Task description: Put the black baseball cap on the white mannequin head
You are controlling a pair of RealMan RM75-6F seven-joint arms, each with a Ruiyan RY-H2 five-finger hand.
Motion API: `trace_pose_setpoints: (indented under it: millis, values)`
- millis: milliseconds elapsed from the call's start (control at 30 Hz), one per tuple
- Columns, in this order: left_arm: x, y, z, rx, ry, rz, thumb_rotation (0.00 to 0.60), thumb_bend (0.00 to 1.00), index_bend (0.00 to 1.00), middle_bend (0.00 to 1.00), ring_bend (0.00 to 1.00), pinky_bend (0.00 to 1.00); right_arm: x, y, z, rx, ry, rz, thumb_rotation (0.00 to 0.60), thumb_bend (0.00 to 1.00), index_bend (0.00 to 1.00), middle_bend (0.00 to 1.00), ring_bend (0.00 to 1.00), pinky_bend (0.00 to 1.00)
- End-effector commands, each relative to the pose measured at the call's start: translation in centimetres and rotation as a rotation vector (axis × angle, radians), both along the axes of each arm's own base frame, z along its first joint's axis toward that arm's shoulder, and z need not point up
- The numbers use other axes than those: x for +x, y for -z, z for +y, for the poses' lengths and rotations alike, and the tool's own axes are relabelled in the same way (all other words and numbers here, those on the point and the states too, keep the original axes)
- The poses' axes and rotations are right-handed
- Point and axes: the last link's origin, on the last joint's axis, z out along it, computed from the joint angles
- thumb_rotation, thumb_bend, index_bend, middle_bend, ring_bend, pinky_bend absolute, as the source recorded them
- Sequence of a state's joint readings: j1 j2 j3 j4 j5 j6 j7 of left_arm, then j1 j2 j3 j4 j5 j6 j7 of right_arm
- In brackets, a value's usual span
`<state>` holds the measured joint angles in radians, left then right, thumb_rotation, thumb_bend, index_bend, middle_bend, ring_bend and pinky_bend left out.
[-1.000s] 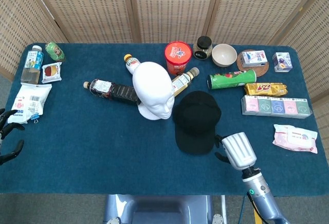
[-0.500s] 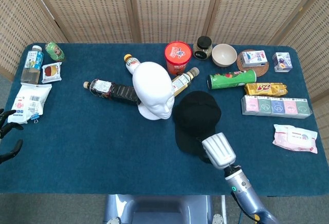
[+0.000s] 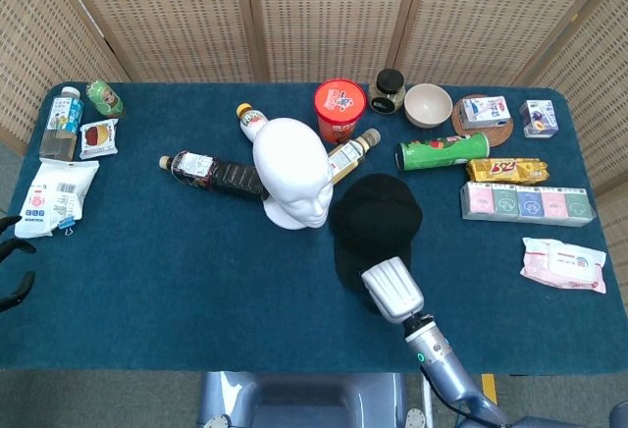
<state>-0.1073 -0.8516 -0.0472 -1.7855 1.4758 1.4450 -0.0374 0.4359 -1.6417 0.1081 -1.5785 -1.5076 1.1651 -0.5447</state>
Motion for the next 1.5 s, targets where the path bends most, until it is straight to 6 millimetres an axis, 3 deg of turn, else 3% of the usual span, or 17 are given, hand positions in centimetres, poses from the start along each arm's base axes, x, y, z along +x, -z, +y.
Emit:
trace_pose_setpoints:
  millis: [33, 1500]
  values:
    - [-0.1, 0.0, 0.0, -0.002, -0.002, -0.001, 0.600, 0.38, 0.39, 0.16, 0.08, 0.14, -0.4, 0.4, 0.0, -0.001, 0.013, 0.008, 0.600, 0.08, 0.64, 0.87, 0.99, 1.00]
    - [-0.5, -0.2, -0.5, 0.005, -0.008, -0.002, 0.600, 0.38, 0.39, 0.16, 0.08, 0.14, -2.7, 2.4, -1.7, -0.081, 0.081, 0.028, 0.600, 0.09, 0.64, 0.86, 0.99, 1.00]
